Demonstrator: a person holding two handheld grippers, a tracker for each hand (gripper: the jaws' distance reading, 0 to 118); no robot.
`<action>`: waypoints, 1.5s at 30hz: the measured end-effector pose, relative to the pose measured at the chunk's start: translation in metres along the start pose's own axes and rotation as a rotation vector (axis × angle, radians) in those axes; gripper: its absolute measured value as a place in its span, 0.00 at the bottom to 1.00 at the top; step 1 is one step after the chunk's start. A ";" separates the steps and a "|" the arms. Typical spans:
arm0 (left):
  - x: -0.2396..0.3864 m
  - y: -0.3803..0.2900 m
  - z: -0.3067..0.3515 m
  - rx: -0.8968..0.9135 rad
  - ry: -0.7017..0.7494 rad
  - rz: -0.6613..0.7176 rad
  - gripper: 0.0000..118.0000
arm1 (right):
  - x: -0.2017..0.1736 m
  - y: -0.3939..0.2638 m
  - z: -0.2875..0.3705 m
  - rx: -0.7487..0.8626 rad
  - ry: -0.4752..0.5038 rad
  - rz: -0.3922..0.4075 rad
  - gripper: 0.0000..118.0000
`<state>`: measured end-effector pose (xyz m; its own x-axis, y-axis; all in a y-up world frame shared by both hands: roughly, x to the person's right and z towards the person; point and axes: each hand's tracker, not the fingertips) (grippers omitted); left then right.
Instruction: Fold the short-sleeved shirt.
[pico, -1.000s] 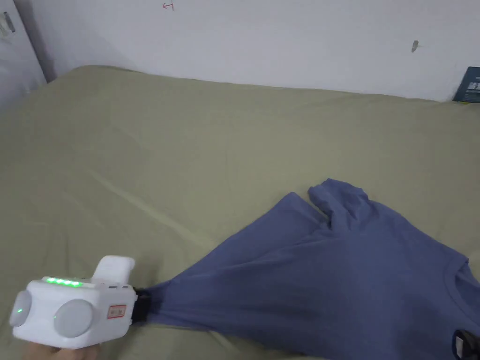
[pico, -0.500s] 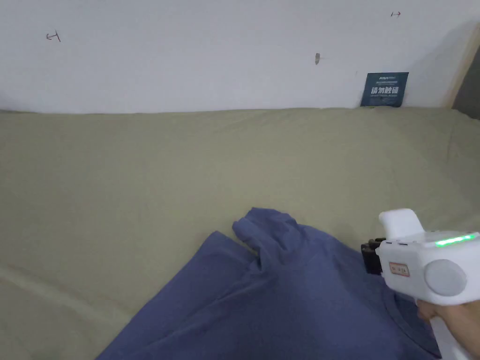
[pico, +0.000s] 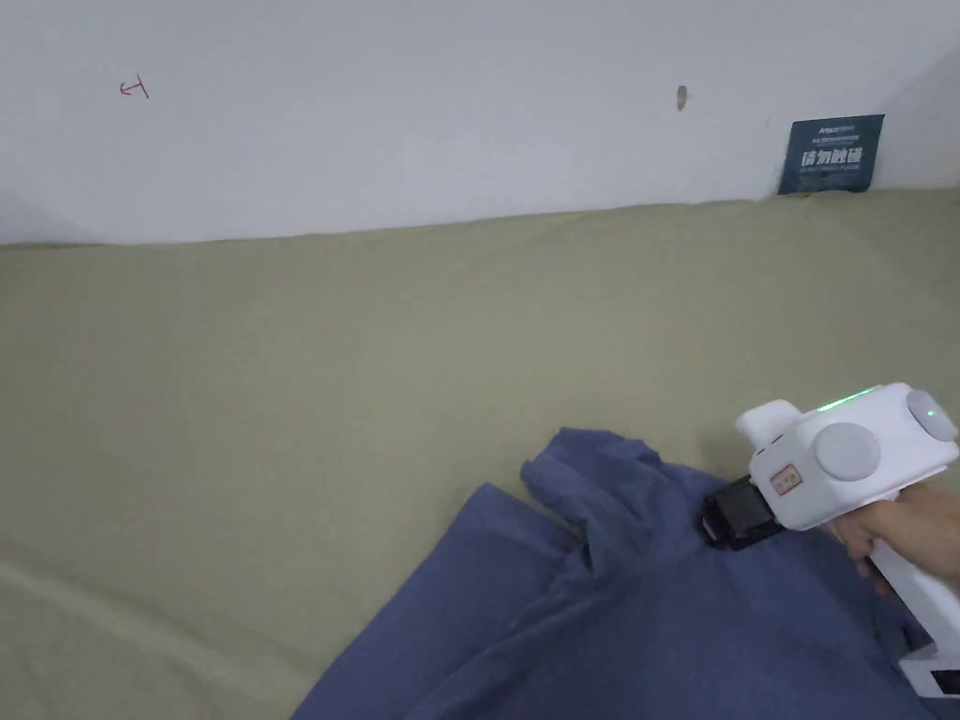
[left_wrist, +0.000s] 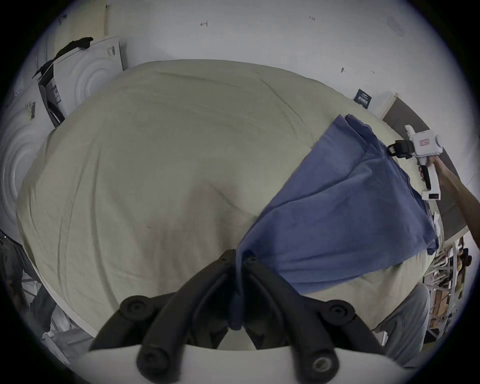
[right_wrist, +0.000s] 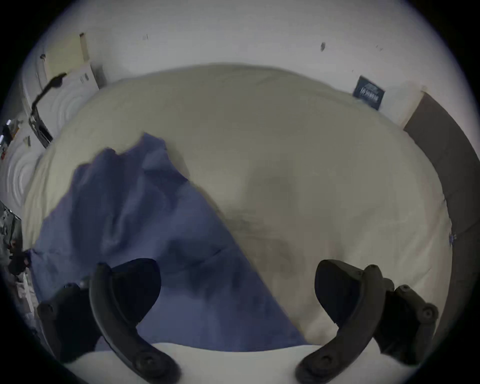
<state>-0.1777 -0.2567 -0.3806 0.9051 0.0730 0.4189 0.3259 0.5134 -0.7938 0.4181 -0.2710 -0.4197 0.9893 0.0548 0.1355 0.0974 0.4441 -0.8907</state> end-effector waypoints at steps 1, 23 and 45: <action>-0.001 0.001 -0.003 0.001 0.004 -0.007 0.02 | -0.004 -0.001 0.010 0.014 0.001 0.026 0.98; 0.042 0.144 0.213 0.508 -0.060 -0.019 0.02 | -0.006 -0.089 0.443 0.745 -0.180 -0.113 0.02; 0.094 0.301 0.357 0.687 0.102 -0.062 0.02 | 0.013 -0.038 0.559 0.985 -0.227 -0.229 0.02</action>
<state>-0.0922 0.2101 -0.4223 0.9225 -0.0377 0.3840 0.1621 0.9411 -0.2969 0.3666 0.2133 -0.1418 0.9045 -0.0009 0.4265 0.0469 0.9941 -0.0974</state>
